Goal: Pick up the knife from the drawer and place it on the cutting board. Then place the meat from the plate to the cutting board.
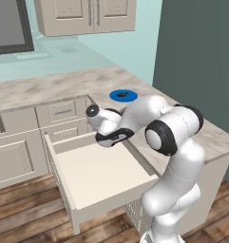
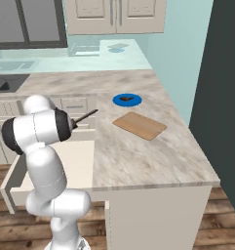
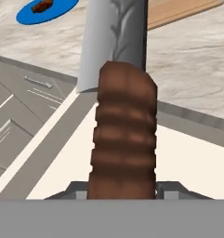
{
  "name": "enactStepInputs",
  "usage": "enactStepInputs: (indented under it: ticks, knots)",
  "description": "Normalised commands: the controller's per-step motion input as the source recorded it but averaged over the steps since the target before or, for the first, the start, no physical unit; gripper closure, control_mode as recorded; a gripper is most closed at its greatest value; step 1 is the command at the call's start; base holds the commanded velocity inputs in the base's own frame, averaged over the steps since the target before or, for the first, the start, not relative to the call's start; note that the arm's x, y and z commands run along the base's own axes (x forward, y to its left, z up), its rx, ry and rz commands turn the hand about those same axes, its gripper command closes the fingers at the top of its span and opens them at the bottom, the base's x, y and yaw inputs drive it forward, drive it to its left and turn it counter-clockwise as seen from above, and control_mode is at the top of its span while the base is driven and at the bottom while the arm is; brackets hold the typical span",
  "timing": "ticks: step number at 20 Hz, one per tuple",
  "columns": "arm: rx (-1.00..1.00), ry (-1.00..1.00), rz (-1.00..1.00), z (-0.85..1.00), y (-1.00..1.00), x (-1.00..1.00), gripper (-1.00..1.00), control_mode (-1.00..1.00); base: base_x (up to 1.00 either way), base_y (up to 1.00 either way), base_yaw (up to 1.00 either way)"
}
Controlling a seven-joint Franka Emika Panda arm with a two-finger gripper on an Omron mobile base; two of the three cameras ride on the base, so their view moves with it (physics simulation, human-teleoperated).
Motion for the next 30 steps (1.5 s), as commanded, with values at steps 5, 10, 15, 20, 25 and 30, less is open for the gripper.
enactStepInputs:
  ticks: [5,10,15,20,25,30]
  knots:
    - [0.00,-0.02,0.00,0.00,-0.02,0.00,1.00,-1.00,0.00,0.00,0.00]
    - [0.10,0.00,0.00,0.39,-0.16,0.00,1.00,-1.00,0.00,0.00,0.00]
    - [0.15,-0.03,-0.01,0.49,-0.12,0.00,1.00,-1.00,0.00,0.00,0.00]
    - [0.14,-0.07,-0.01,0.49,-0.05,0.00,1.00,-1.00,0.00,0.00,0.00]
    - [0.21,-0.05,0.00,0.43,-0.19,0.00,1.00,-1.00,0.00,0.00,0.00]
    - [0.18,0.00,0.00,0.32,-0.19,0.00,1.00,-1.00,0.00,0.00,0.00]
